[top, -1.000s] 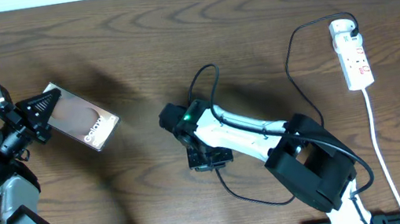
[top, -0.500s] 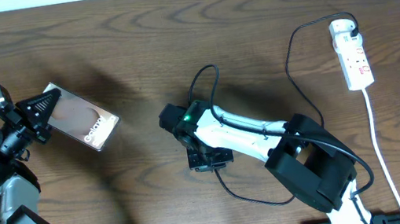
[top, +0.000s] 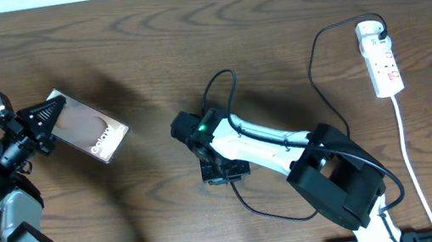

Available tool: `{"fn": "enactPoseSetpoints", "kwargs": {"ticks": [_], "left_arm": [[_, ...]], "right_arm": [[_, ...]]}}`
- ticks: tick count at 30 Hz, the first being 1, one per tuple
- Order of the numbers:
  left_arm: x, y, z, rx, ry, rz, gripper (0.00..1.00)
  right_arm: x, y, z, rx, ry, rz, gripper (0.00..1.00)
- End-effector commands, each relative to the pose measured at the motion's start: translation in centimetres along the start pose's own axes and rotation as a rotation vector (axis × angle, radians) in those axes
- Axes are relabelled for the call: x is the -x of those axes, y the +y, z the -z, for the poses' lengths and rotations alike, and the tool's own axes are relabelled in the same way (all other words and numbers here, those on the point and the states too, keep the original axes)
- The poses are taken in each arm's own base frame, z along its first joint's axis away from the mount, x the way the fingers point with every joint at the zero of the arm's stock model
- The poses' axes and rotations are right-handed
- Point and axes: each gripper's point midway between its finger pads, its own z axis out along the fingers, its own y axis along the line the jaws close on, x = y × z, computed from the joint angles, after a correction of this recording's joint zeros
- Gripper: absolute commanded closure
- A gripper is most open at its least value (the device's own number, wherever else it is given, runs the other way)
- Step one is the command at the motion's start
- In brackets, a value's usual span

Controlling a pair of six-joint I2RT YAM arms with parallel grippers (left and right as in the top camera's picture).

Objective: Plug charger to phone and switch on socket
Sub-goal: 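Close the right gripper on the cable connector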

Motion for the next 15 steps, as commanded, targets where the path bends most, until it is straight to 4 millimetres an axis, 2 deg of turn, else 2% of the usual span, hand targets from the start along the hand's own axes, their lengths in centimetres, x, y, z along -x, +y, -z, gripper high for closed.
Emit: {"fn": "enactPoseSetpoints", "kwargs": {"ticks": [1, 5, 7, 8, 9, 15], "left_arm": [[0.07, -1.53, 0.16, -0.005, 0.018, -0.069, 0.93], [0.07, -1.53, 0.16, -0.005, 0.018, -0.069, 0.93], [0.07, -1.53, 0.16, -0.005, 0.018, -0.069, 0.93], [0.07, -1.52, 0.16, -0.005, 0.018, -0.069, 0.93], [0.07, -1.52, 0.16, -0.005, 0.018, -0.069, 0.93], [0.07, -1.52, 0.16, -0.005, 0.018, -0.069, 0.93]], "right_arm": [[0.27, -0.76, -1.28, -0.047, -0.02, 0.017, 0.84], [0.28, -0.77, -1.28, -0.048, -0.021, 0.017, 0.84], [0.27, -0.78, -1.28, -0.048, -0.02, 0.017, 0.9], [0.27, -0.78, -1.28, -0.048, -0.02, 0.017, 0.98], [0.27, -0.78, -1.28, -0.048, -0.02, 0.017, 0.99], [0.28, -0.41, -1.08, -0.021, -0.002, 0.027, 0.99]]}}
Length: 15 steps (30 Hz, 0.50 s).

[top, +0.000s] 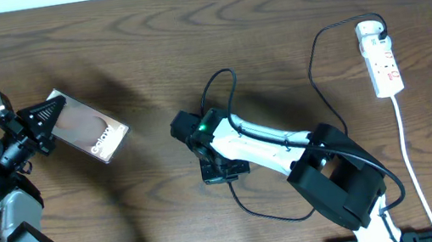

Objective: Plug charger to phone and switch on socket
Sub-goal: 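Close the right gripper on the cable connector, then lift the connector with the right gripper toward the phone's bottom port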

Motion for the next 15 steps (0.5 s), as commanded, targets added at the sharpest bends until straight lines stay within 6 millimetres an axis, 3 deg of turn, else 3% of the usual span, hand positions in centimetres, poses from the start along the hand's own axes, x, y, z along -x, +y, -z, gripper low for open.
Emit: {"fn": "enactPoseSetpoints", "kwargs": {"ticks": [1, 5, 7, 9, 12, 14, 15], "left_arm": [[0.1, -1.5, 0.2, -0.005, 0.018, -0.07, 0.93], [0.1, -1.5, 0.2, -0.005, 0.018, -0.088, 0.93], [0.1, -1.5, 0.2, -0.005, 0.018, -0.091, 0.93], [0.1, -1.5, 0.2, -0.005, 0.018, -0.107, 0.93], [0.1, -1.5, 0.2, -0.005, 0.018, -0.111, 0.93], [0.1, -1.5, 0.2, -0.005, 0.018, -0.113, 0.93], [0.1, -1.5, 0.2, -0.006, 0.018, -0.125, 0.93]], "right_arm": [[0.1, 0.0, -0.9, 0.009, 0.026, 0.041, 0.99], [0.5, 4.3, 1.6, 0.307, 0.113, 0.227, 0.99], [0.4, 8.3, 5.8, 0.67, 0.162, 0.439, 0.99], [-0.3, 10.5, 10.4, 1.005, 0.178, 0.619, 0.99], [-0.8, 10.4, 17.0, 1.434, 0.142, 0.826, 0.99], [-0.5, 9.5, 19.1, 1.568, 0.103, 0.882, 0.99], [-0.2, 9.4, 19.1, 1.569, 0.096, 0.879, 0.99]]}}
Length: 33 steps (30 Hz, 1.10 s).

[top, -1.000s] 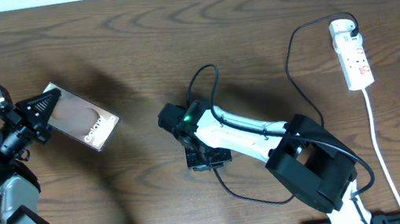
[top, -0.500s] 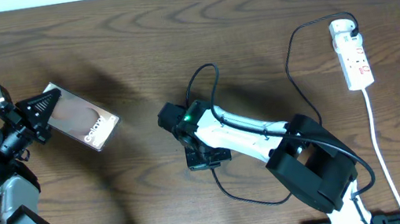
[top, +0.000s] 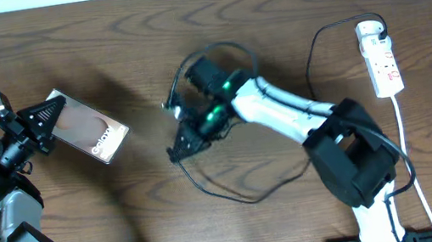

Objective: Plug charger to phone and switch on socket
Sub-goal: 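Lift the connector with the right gripper toward the phone's bottom port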

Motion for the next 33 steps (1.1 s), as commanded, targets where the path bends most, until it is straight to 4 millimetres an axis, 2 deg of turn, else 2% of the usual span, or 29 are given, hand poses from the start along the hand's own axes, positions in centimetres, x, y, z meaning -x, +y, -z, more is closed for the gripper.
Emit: {"fn": "enactPoseSetpoints", "kwargs": {"ticks": [1, 5, 13, 23, 33], "left_arm": [[0.1, -1.5, 0.1, -0.007, 0.019, -0.111, 0.93], [0.1, -1.6, 0.0, -0.008, 0.021, -0.161, 0.93], [0.0, -1.6, -0.1, -0.009, 0.024, -0.2, 0.93], [-2.6, -2.0, -3.5, -0.038, 0.145, -0.211, 0.93], [-4.1, -2.2, -5.1, -0.052, 0.204, -0.21, 0.93]], "right_arm": [[-0.3, 6.3, 2.8, 0.41, -0.013, 0.251, 0.99], [-0.4, 6.3, 2.7, 0.411, -0.027, 0.326, 0.99], [-0.9, 7.0, 1.3, 0.422, 0.002, 0.362, 0.99], [-1.5, 7.6, 0.2, 0.432, 0.031, 0.372, 0.99], [-1.5, 7.6, 0.2, 0.432, 0.031, 0.373, 0.99]]}}
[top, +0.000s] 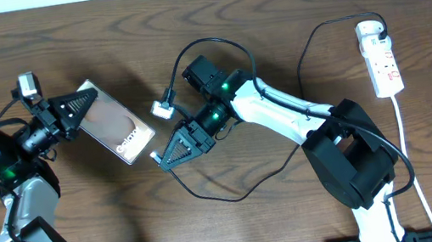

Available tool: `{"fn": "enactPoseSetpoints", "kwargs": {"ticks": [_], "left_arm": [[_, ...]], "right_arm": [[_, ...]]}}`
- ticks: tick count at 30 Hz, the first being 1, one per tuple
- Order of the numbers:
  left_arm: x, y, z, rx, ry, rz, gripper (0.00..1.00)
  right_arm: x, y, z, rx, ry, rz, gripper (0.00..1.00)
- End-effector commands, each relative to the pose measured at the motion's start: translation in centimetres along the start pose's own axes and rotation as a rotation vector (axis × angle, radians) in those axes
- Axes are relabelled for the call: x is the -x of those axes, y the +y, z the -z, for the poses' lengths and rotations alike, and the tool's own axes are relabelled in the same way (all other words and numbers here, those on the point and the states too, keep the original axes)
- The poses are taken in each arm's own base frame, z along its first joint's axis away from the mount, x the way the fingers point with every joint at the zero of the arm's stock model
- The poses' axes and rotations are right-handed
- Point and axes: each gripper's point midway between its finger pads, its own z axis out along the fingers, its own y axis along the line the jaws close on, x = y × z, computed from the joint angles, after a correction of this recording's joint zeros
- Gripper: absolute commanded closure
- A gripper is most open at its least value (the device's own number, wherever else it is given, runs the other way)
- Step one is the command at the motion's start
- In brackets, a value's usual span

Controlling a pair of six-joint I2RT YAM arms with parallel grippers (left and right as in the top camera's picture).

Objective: Plug charger to phone and switch on socket
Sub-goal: 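Lift the connector with the right gripper toward the phone's bottom port, then align and push the connector into the phone held by the left gripper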

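Observation:
In the overhead view my left gripper [83, 103] is shut on the upper end of the phone [121, 133]. The phone is a brown slab with a pale rim and "Galaxy" printed on it, and it is held at a slant left of centre. My right gripper [166, 156] is shut on the end of the black charger cable [236, 199]. The cable's small white plug tip [155, 157] sticks out just below the phone's lower right end, a small gap away. The white socket strip [384, 63] lies at the far right, and the charger adapter [370, 29] is plugged in at its top.
The charger cable runs from the adapter down the right side, passes under the right arm [284, 115] and loops across the table's front. A thin black lead arcs above the right wrist [210, 79]. A black rail lines the near edge.
My left gripper has carried the phone to the right, toward the middle. The right gripper has kept almost the same spot. The plug tip now sits close to the phone's lower end.
At the two oldest moments my right gripper was low at the cable in the table's middle, and my left held the phone at the far left. Then the right gripper was up and further left with the cable end. Now phone and plug are nearly together.

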Motion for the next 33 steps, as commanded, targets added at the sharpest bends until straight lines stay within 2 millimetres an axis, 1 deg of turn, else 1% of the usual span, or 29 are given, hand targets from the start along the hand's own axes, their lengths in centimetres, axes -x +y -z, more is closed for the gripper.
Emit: {"fn": "enactPoseSetpoints", "kwargs": {"ticks": [1, 7, 33], "left_arm": [[-0.1, -1.62, -0.54, -0.015, 0.039, -0.065, 0.93], [-0.55, -1.74, -1.19, -0.022, 0.061, -0.078, 0.93], [-0.55, -1.74, -1.19, -0.023, 0.061, -0.092, 0.93]], "right_arm": [[0.2, 0.59, -0.24, 0.037, 0.0, 0.025, 0.99], [0.22, 0.58, -0.2, 0.037, -0.001, 0.026, 0.99], [0.46, 0.52, -0.02, 0.035, -0.005, 0.049, 0.99]]}}
